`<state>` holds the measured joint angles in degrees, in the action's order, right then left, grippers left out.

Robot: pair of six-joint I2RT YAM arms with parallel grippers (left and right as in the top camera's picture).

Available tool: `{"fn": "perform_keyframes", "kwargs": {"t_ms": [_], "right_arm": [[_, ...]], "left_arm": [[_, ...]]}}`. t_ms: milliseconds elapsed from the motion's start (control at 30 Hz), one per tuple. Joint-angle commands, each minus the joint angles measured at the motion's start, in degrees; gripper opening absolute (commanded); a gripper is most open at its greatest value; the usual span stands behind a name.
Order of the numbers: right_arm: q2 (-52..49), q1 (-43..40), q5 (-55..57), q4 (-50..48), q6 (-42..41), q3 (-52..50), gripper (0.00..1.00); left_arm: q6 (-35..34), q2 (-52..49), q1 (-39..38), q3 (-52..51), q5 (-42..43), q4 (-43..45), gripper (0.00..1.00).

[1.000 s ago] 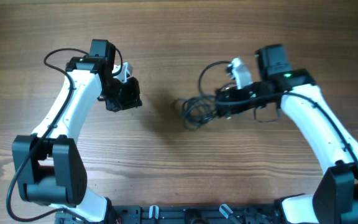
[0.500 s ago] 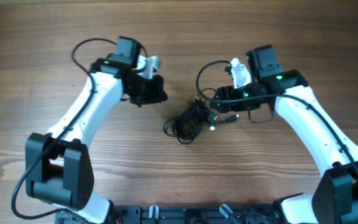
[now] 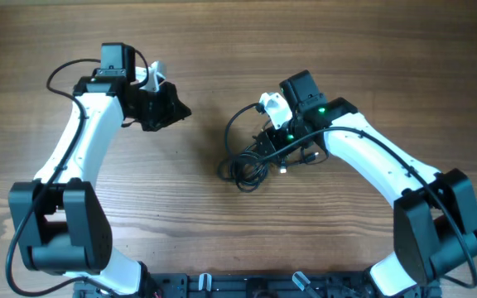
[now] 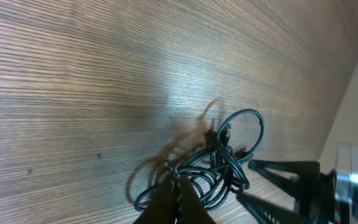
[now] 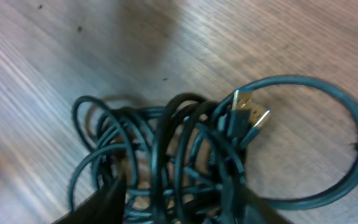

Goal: Untangle cables

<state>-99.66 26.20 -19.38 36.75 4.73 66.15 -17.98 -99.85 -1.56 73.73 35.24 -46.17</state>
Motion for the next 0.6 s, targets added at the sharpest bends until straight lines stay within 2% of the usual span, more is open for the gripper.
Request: {"fn": "perform_keyframes", "kwargs": {"t_ms": [0,33,67,100,133,167,200,233,300,567], "right_arm": [[-0.33,0.2,1.97,-1.66,-0.46,0.85,0.27],[-0.33,0.2,1.29,-2.01,-0.85,0.85,0.14],[-0.33,0.2,1.11,-2.05,-1.01,0.87,0.05],[-0.33,0.2,1.11,-2.03,-1.27,0.87,0.05],[-0.33,0.2,1.14,-1.99,-1.68,0.85,0.06],[-0.33,0.2,1.11,-1.81,-1.7,0.85,0.11],[-0.33,0.2,1.09,-1.55,-1.7,0.85,0.23],[-0.33,0.22,0.81,-1.33,-1.64,0.85,0.3],[-0.33,0.22,-0.22,-1.16,-1.49,0.85,0.38],[-3.08,0.26,0.24,-0.2,-1.68,0.85,0.38]], "left_arm": [[-0.48,0.74,-2.93,0.44,1.55,0.74,0.04],[-0.48,0.74,-4.07,0.44,1.29,0.92,0.04],[-0.46,0.74,-5.05,0.44,1.03,1.07,0.04],[-0.48,0.72,-5.6,0.44,0.72,1.2,0.04],[-0.48,0.72,-6.23,0.44,0.15,1.33,0.04],[-0.48,0.72,-6.69,0.44,-0.44,1.42,0.04],[-0.5,0.72,-7.23,0.44,-1.29,1.44,0.04],[-0.48,0.72,-7.39,0.44,-1.73,1.42,0.04],[-0.5,0.72,-7.43,0.44,-1.88,1.42,0.04],[-0.5,0.72,-7.41,0.42,-1.86,1.03,0.04]]}}
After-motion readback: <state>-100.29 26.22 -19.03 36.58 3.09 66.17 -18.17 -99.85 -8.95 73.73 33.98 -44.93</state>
